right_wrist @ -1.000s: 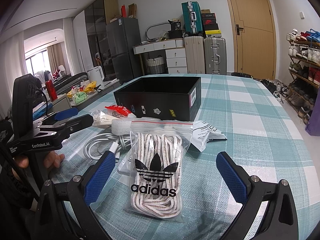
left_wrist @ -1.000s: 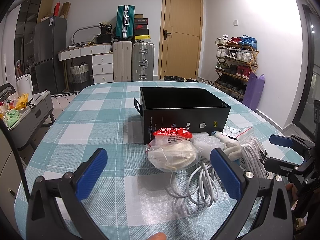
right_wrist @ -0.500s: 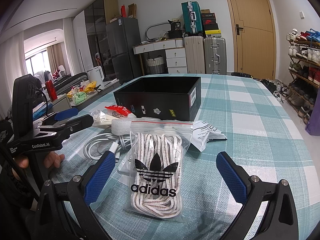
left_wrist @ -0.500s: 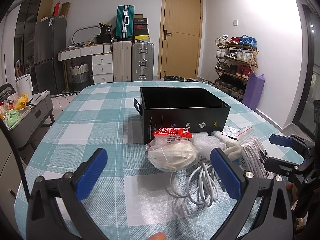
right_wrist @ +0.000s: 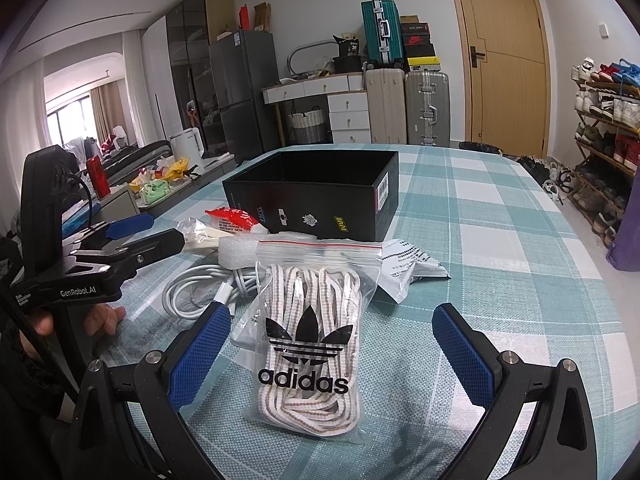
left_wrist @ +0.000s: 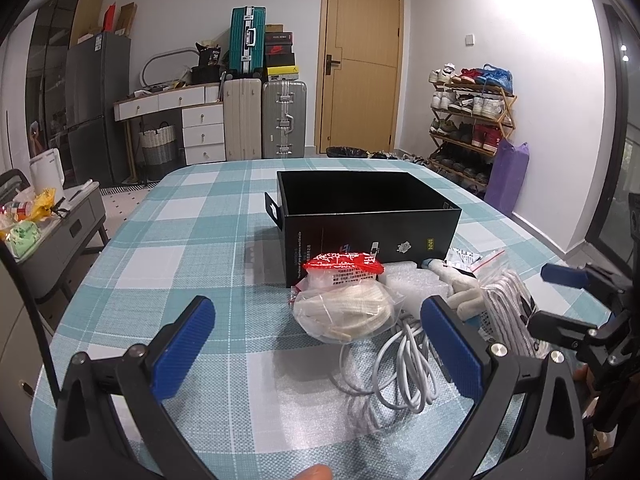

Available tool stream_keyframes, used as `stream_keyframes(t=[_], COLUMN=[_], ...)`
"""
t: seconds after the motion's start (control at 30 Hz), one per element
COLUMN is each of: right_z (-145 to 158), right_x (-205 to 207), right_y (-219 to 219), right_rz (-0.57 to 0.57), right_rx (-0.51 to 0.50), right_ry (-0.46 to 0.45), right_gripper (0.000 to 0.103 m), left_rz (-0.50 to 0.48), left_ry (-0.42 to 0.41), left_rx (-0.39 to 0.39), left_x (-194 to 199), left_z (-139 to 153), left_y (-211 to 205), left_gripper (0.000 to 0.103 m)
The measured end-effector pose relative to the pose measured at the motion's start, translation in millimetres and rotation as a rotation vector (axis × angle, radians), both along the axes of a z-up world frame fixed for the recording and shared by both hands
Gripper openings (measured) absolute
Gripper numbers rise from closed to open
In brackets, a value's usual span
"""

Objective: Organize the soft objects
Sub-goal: 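Grasp the adidas shoelace bag with the right tool while the left tool grasps the white mask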

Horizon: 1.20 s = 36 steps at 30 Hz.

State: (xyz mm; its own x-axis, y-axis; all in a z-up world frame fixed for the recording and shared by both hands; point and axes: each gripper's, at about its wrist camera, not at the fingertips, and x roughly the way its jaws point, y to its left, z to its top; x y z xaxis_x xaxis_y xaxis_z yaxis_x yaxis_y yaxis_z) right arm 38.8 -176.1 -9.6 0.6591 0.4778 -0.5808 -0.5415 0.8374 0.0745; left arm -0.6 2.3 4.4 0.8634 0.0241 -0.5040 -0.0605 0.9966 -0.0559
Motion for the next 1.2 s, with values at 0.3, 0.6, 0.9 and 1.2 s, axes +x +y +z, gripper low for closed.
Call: stream_keyframes(t=[0.3, 0.6, 0.9, 1.2], right_z=[0.9, -9.1, -13.4, -15.4], right_x=[3.4, 5.4, 5.0, 4.4], right_y=[3.6, 14.3, 17.3, 17.5], right_rz=[0.020, 0.033, 0.050, 0.058], right_rx=[-0.003, -0.046, -0.042, -0.056], right_ry=[0.049, 0.077, 0.095, 0.104], right_gripper=[0.103, 0.086, 0.072, 0.054], left_rz=[-0.012, -0.025, -0.031, -0.084], left_ry=[0.013, 0.060, 0.115, 0.161], left_rx=[-0.015, -0.028, -0.069, -0.122], left_x=[5.3, 15.1, 26.5, 31.2], left_z=[2.2, -1.7, -6.6, -12.4], left_y=[1.7, 3.1, 3.4, -0.7], left_gripper=[0.103, 0.103, 0.097, 0.055])
